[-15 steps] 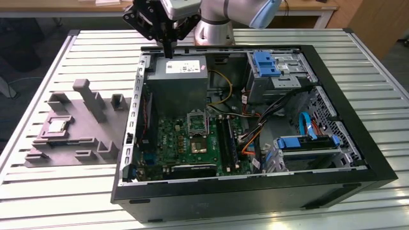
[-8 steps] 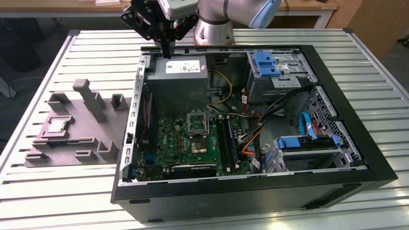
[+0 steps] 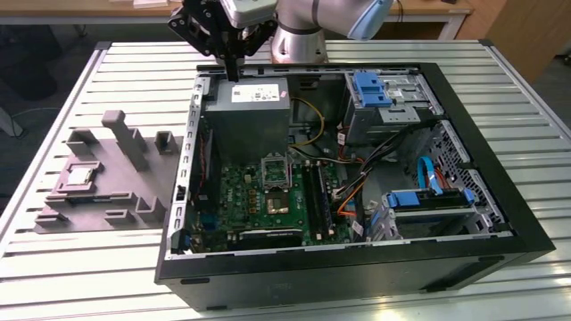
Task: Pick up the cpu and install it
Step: 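Reach for the cpu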
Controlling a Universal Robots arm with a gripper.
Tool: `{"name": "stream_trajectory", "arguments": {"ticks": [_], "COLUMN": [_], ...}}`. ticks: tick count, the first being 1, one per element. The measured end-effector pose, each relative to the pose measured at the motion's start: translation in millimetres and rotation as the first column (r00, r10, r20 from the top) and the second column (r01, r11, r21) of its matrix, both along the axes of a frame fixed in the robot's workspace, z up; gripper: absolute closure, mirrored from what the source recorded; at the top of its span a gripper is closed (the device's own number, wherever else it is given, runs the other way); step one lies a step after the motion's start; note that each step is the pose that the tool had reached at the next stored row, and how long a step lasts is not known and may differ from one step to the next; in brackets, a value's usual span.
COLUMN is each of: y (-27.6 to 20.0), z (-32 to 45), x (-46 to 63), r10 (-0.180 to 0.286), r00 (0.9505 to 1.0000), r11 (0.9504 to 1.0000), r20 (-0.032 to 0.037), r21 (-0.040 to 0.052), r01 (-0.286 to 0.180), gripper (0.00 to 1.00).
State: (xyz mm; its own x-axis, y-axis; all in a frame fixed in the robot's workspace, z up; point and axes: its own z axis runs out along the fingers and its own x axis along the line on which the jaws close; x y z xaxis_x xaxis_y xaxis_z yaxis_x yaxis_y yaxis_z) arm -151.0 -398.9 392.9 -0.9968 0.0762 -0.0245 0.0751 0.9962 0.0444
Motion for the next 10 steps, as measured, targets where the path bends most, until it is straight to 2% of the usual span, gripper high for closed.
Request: {"name": "stream_trajectory", "arguments": {"ticks": [10], "y": [0.0], "z": [0.0], "x": [-6.7], "r10": [0.0], "r00": [1.0], "r11": [1.0], "r20": [0.0], "r21": [0.0], "r01": [0.0], "gripper": [0.89]}}
